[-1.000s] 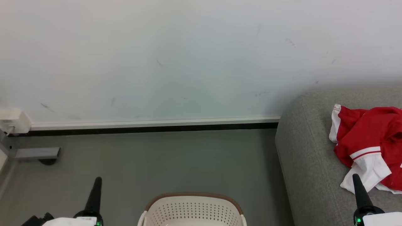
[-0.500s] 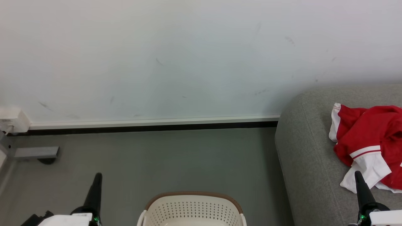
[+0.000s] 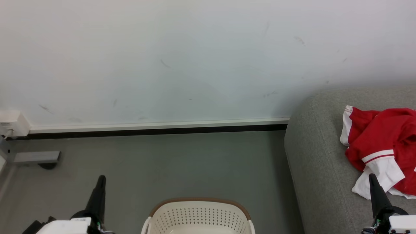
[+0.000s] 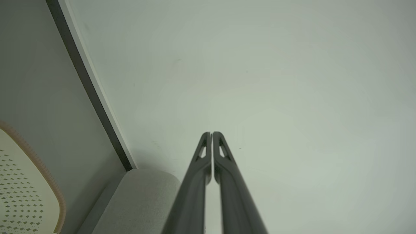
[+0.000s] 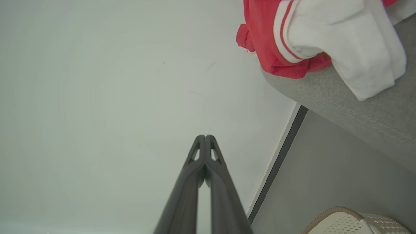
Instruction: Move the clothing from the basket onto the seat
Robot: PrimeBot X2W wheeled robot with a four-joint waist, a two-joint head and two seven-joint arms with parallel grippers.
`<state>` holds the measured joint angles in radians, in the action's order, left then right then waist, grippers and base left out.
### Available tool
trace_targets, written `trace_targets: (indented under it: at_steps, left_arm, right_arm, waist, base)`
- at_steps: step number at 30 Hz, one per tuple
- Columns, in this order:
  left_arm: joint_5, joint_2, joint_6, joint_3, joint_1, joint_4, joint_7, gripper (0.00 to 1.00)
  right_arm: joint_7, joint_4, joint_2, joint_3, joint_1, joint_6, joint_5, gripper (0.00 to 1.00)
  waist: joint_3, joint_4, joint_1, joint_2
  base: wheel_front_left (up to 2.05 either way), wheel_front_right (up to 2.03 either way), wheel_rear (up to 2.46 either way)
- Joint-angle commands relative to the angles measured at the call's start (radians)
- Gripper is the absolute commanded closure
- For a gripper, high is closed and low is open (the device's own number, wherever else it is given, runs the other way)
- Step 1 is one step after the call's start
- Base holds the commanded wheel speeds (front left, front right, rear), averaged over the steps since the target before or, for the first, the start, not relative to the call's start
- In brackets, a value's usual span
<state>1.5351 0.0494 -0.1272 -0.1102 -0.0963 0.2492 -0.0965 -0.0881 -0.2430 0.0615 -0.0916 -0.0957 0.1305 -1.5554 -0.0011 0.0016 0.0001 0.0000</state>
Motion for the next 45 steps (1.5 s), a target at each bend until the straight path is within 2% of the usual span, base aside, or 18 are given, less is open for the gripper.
trace_targets:
  at_steps: [1, 10, 45]
  left_arm:
    - [0.025, 0.002, -0.006, -0.005, -0.011, -0.006, -0.006, 1.0]
    - [0.084, 0.002, -0.006, -0.006, -0.017, -0.005, -0.021, 1.0]
    - [0.084, 0.002, -0.006, -0.006, -0.017, -0.005, -0.022, 1.0]
  right_arm:
    - [-0.005, -0.001, -0.001, -0.005, -0.01, 0.0, -0.014, 1.0]
    - [-0.022, -0.002, -0.005, -0.016, -0.018, 0.0, -0.068, 1.0]
    - [-0.023, -0.002, -0.009, -0.021, -0.019, 0.0, -0.06, 1.0]
  waist:
    - [0.0, 0.0, -0.0001, 0.0]
    - [0.004, -0.002, -0.0001, 0.0]
    - [0.004, -0.002, -0.0001, 0.0]
  base:
    - [0.0, 0.0, 0.0]
    - [0.0, 0.0, 0.0]
    - [0.0, 0.0, 0.0]
